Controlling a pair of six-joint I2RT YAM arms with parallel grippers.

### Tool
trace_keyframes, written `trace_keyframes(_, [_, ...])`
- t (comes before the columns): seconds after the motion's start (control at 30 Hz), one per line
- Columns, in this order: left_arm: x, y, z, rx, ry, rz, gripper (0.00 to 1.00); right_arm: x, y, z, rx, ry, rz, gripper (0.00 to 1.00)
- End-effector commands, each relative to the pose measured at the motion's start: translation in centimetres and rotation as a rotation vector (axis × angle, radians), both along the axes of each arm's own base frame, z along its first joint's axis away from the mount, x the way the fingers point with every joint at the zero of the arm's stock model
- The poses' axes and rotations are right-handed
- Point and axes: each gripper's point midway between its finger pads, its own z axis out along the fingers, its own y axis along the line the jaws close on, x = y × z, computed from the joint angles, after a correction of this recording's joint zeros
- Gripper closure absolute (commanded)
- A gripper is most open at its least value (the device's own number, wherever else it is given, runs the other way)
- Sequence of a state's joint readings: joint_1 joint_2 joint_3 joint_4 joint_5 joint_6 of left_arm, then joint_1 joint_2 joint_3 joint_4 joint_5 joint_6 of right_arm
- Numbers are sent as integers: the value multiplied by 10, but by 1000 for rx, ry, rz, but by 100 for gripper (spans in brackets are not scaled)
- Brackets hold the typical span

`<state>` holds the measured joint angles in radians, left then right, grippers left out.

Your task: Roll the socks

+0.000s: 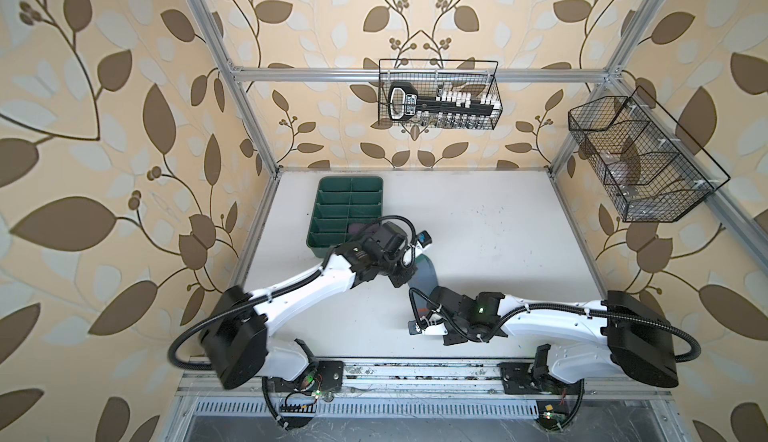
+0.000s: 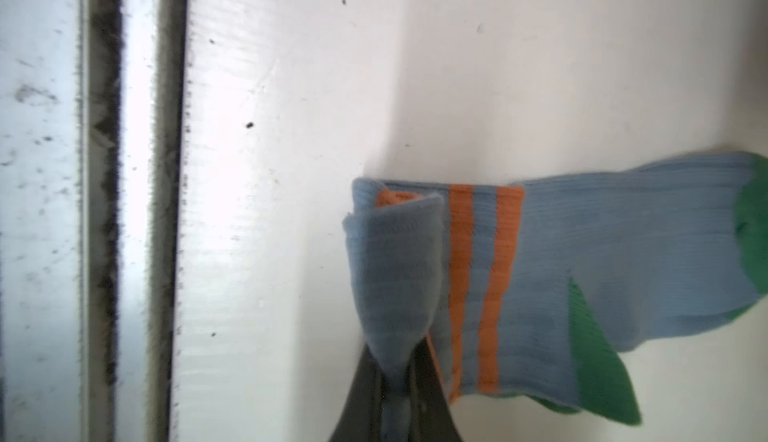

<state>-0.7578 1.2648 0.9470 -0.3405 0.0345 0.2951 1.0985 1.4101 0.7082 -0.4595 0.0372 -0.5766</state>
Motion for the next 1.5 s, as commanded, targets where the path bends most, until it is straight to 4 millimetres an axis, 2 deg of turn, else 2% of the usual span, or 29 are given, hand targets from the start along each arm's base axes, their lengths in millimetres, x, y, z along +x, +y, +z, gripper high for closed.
trace_keyframes(0.0, [32,68,49,91,-334,296,62,-26,-1,-5,-21,240,-28,100])
trace_keyframes(0.07, [25,91,74,91,-441,338,52,-29,-2,-9,-39,327,-62,100])
trace_keyframes(0.13, [16,107,90,56,-465,360,38,-33,-5,-12,-61,422,-84,100])
trace_keyframes(0.2, [1,111,97,32,-414,316,25,-32,-7,-17,-85,499,-127,100])
trace_keyframes(0.27, [-15,108,100,8,-349,257,2,-28,-9,-19,-92,565,-168,100])
trace_keyframes(0.33, [-32,102,105,-33,-274,196,1,-23,-9,-21,-91,607,-201,100])
trace_keyframes(0.4, [-55,86,110,-86,-210,64,2,-18,-9,-21,-88,633,-224,100])
trace_keyframes(0.47, [-76,74,115,-129,-171,-60,8,-11,-8,-22,-86,631,-241,100])
trace_keyframes(0.53, [-92,65,111,-125,-122,-144,15,-3,-6,-23,-75,620,-247,100])
trace_keyframes(0.57, [-98,63,103,-87,-106,-172,17,1,-4,-23,-65,616,-249,100])
trace_keyframes(0.63, [-107,59,73,53,-115,-224,20,9,0,-24,-43,600,-250,100])
trace_keyframes(0.73, [-119,45,35,223,-228,-300,20,15,3,-23,-15,591,-243,100])
trace_keyframes(0.83, [-130,19,3,235,-297,-332,21,21,5,-23,9,597,-250,100])
trace_keyframes(1.03, [-161,-43,-52,187,-256,-392,23,27,3,-27,7,622,-261,99])
trace_keyframes(1.13, [-156,-56,-79,199,-208,-311,23,29,5,-25,21,624,-253,99])
trace_keyframes(1.3, [-138,-60,-101,172,-226,-179,23,28,5,-24,25,623,-248,99])
trace_keyframes(1.4, [-133,-57,-118,190,-189,-151,29,28,5,-24,24,622,-245,98])
trace_keyframes(1.47, [-131,-54,-132,207,-147,-149,36,28,5,-22,29,618,-242,98])
